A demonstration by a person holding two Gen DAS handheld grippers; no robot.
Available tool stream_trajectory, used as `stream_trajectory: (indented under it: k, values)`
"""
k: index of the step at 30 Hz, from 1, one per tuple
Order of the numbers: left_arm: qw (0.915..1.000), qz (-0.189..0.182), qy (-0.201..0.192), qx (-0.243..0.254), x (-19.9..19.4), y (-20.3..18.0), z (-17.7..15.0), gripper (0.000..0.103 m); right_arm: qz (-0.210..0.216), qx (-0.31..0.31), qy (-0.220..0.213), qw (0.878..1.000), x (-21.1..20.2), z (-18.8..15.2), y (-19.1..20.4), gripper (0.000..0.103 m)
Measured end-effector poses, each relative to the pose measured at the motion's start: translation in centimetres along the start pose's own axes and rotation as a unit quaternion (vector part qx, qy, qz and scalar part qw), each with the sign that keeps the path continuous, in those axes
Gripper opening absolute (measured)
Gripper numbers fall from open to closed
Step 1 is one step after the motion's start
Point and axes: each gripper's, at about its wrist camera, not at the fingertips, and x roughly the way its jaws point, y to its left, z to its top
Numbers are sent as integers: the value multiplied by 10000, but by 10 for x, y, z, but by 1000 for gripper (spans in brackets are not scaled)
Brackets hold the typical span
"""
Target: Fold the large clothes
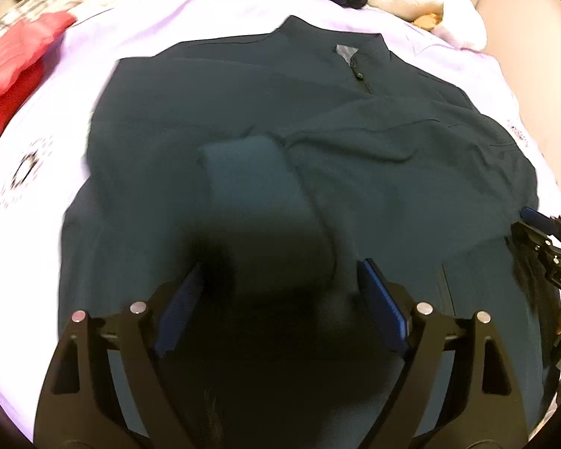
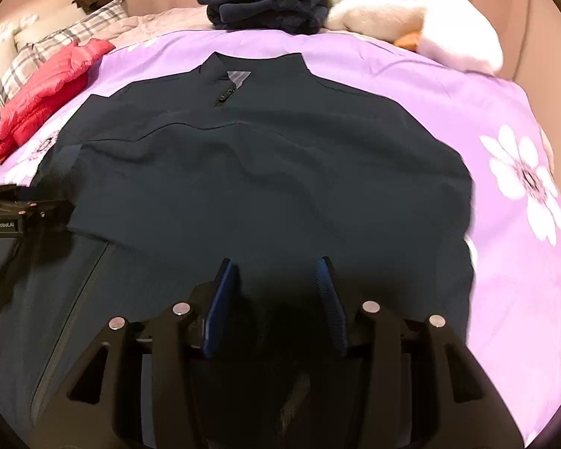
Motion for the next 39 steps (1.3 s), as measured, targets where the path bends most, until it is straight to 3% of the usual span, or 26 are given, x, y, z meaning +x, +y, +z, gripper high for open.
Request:
stream_trajectory:
  k: [5, 9, 14, 16, 24, 31, 35, 39]
  values:
    - [10000, 37, -54, 10, -41, -4, -44, 88, 165, 209, -56, 9996, -43, -31, 5, 53]
    - [9997, 146, -117, 181, -67, -25, -83, 91, 335, -33, 5, 9994, -65, -64, 37, 56]
    - [9970, 492, 146, 572, -67, -58, -139, 92, 139, -460, 265, 9985, -61, -100, 74, 56]
    - [9946, 684, 24, 785, -74, -66, -155, 92, -60, -697, 230, 9973, -67, -114, 84, 56]
    - [9970, 408, -80, 650, -117, -64, -225, 94, 35, -615, 276, 9977, -112, -182, 77, 63]
    - [9996, 9, -246, 171, -166, -43, -264, 94, 451, -219, 352, 9981, -149, -212, 58, 66]
    - [9965, -56, -601, -583, -193, -3, -269, 95, 742, 573, 128, 9955, -174, -213, 25, 67]
    - [9840, -477, -622, -1600, -194, 48, -266, 95, 695, 1476, -25, 9866, -180, -211, -17, 68]
